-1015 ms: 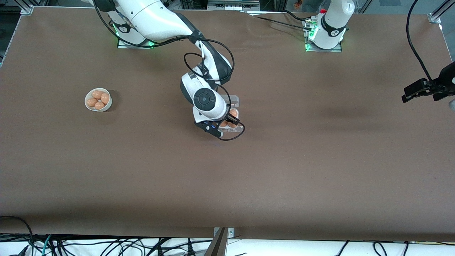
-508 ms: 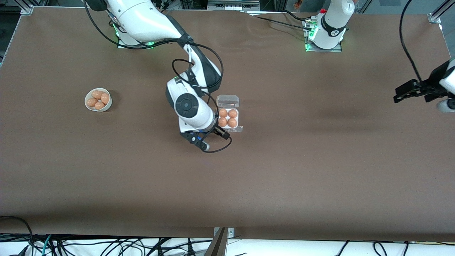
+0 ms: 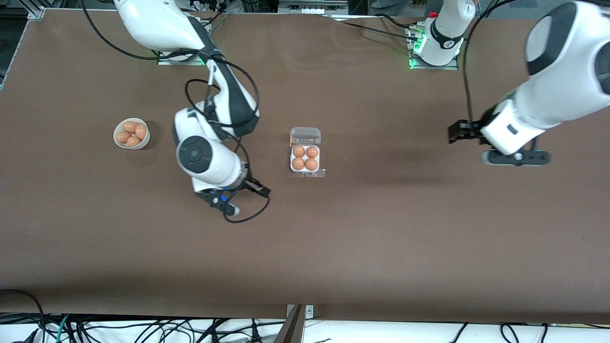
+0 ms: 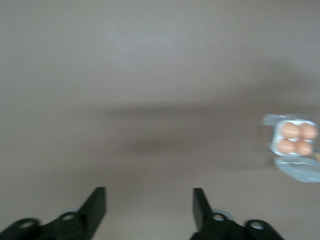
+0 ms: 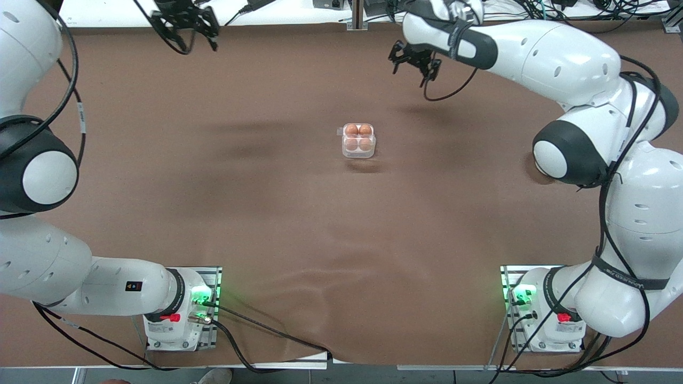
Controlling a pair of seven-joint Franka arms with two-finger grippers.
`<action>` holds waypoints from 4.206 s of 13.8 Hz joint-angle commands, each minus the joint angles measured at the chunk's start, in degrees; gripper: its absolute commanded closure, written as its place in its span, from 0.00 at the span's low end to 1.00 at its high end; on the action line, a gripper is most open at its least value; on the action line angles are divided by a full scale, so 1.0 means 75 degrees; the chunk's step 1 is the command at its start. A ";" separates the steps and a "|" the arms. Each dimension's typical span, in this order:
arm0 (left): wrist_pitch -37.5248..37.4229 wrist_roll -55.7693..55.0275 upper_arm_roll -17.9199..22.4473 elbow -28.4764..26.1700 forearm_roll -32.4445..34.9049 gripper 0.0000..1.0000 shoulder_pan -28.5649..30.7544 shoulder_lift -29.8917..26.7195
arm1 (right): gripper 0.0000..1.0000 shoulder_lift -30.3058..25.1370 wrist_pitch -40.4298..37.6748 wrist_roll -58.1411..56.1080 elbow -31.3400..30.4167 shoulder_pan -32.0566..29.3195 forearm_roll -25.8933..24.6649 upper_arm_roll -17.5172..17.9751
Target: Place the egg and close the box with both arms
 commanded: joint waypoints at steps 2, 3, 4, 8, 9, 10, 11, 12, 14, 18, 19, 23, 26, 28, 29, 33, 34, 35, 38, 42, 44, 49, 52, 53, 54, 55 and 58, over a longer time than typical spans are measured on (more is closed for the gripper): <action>-0.0130 -0.0734 -0.0345 0.0205 -0.1516 0.70 0.0049 0.0379 | 0.00 -0.0385 -0.1196 -0.1745 -0.0062 -0.0025 0.0055 -0.0979; -0.0130 -0.0805 -0.0450 0.0205 -0.1869 0.81 0.0049 0.0461 | 0.00 -0.0409 -0.1443 -0.2191 -0.0062 -0.0025 0.0078 -0.1307; -0.0130 -0.0806 -0.0625 0.0205 -0.2081 0.90 0.0037 0.0613 | 0.00 -0.0409 -0.1573 -0.2521 -0.0062 -0.0025 0.0113 -0.1600; -0.0107 -0.0922 -0.0873 0.0217 -0.2118 1.00 -0.0711 0.1315 | 0.00 -0.0922 -0.1632 -0.4043 -0.0144 -0.0397 -0.0003 -0.1990; -0.0095 -0.0923 -0.0873 0.0228 -0.2118 1.00 -0.0864 0.1468 | 0.00 -0.1099 -0.1656 -0.4349 -0.0260 -0.0632 -0.0120 -0.1909; -0.0072 -0.0934 -0.0873 0.0240 -0.2141 1.00 -0.1074 0.1620 | 0.00 -0.1402 -0.1691 -0.4723 -0.0424 -0.0855 -0.0422 -0.1768; -0.0060 -0.0969 -0.0873 0.0252 -0.2153 1.00 -0.1239 0.1750 | 0.00 -0.1765 -0.1703 -0.5075 -0.0611 -0.1275 -0.0878 -0.1326; -0.0060 -0.1039 -0.0873 0.0379 -0.2188 1.00 -0.1333 0.1937 | 0.00 -0.2093 -0.1703 -0.5311 -0.0729 -0.1894 -0.1335 -0.0649; -0.0060 -0.1203 -0.0873 0.0696 -0.2375 1.00 -0.1497 0.2498 | 0.00 -0.2749 -0.1692 -0.5407 -0.1103 -0.2904 -0.2016 0.0478; -0.0037 -0.1776 -0.0873 0.1095 -0.2587 1.00 -0.2175 0.3378 | 0.00 -0.4436 -0.1610 -0.5406 -0.2204 -0.3797 -0.2429 0.1174; -0.0002 -0.1975 -0.0838 0.1130 -0.2575 1.00 -0.2421 0.3519 | 0.00 -0.4742 -0.1691 -0.5395 -0.2311 -0.3845 -0.2406 0.1174; 0.0432 -0.2667 -0.0826 0.1131 -0.2552 1.00 -0.2869 0.3813 | 0.00 -0.5529 -0.1435 -0.5360 -0.3166 -0.4172 -0.2371 0.1186; 0.0572 -0.2949 -0.0803 0.1131 -0.2528 1.00 -0.3080 0.3988 | 0.00 -0.5390 -0.1364 -0.5360 -0.3156 -0.4080 -0.2371 0.1163; 0.0841 -0.3148 -0.0803 0.1131 -0.2528 1.00 -0.3290 0.4152 | 0.00 -0.5261 -0.1352 -0.5360 -0.3086 -0.4068 -0.2371 0.1163; 0.0982 -0.3196 -0.0803 0.1119 -0.2528 1.00 -0.3361 0.4211 | 0.00 -0.5261 -0.1328 -0.5360 -0.3086 -0.4068 -0.2371 0.1163; 0.1381 -0.3348 -0.0710 0.1107 -0.2505 1.00 -0.3525 0.4376 | 0.00 -0.5249 -0.1328 -0.5372 -0.3086 -0.4068 -0.2371 0.1151; 0.1382 -0.3395 -0.0674 0.1119 -0.2517 1.00 -0.3525 0.4376 | 0.00 -0.5261 -0.1328 -0.5360 -0.3074 -0.4068 -0.2371 0.1151; 0.1405 -0.3558 -0.0651 0.1142 -0.2517 1.00 -0.3525 0.4376 | 0.00 -0.5261 -0.1328 -0.5360 -0.3074 -0.4068 -0.2371 0.1151; 0.1791 -0.3817 -0.0428 0.1224 -0.2505 1.00 -0.3561 0.4376 | 0.00 -0.5249 -0.1328 -0.5371 -0.3074 -0.4068 -0.2371 0.1151; 0.2177 -0.3958 -0.0252 0.1236 -0.2505 1.00 -0.3572 0.4376 | 0.00 -0.5249 -0.1328 -0.5372 -0.3074 -0.4068 -0.2359 0.1151; 0.2284 -0.3958 -0.0217 0.1283 -0.2493 1.00 -0.3572 0.4376 | 0.00 -0.5249 -0.1328 -0.5372 -0.3074 -0.4068 -0.2359 0.1151; 0.2191 -0.3993 -0.0041 0.1961 -0.1663 0.98 -0.3421 0.4283 | 0.00 -0.5249 -0.1328 -0.5372 -0.3074 -0.4068 -0.2371 0.1151; 0.1759 -0.3807 0.0205 0.2383 -0.0016 0.85 -0.3000 0.3862 | 0.00 -0.5237 -0.1328 -0.5372 -0.3074 -0.4068 -0.2371 0.1151; 0.1420 -0.3574 0.0193 0.2559 0.0525 0.71 -0.2731 0.3756 | 0.00 -0.5237 -0.1328 -0.5372 -0.3074 -0.4068 -0.2359 0.1151; 0.1046 -0.3165 0.0205 0.2746 0.0901 0.55 -0.2508 0.3697 | 0.00 -0.5237 -0.1328 -0.5372 -0.3062 -0.4068 -0.2359 0.1151; 0.0694 -0.2593 0.0217 0.2899 0.1242 0.44 -0.2239 0.3592 | 0.00 -0.5237 -0.1328 -0.5372 -0.3062 -0.4068 -0.2371 0.1151; 0.0315 -0.0846 0.0217 0.3123 0.1561 0.09 -0.1209 0.3334 | 0.00 -0.5225 -0.1328 -0.5372 -0.3062 -0.4068 -0.2359 0.1163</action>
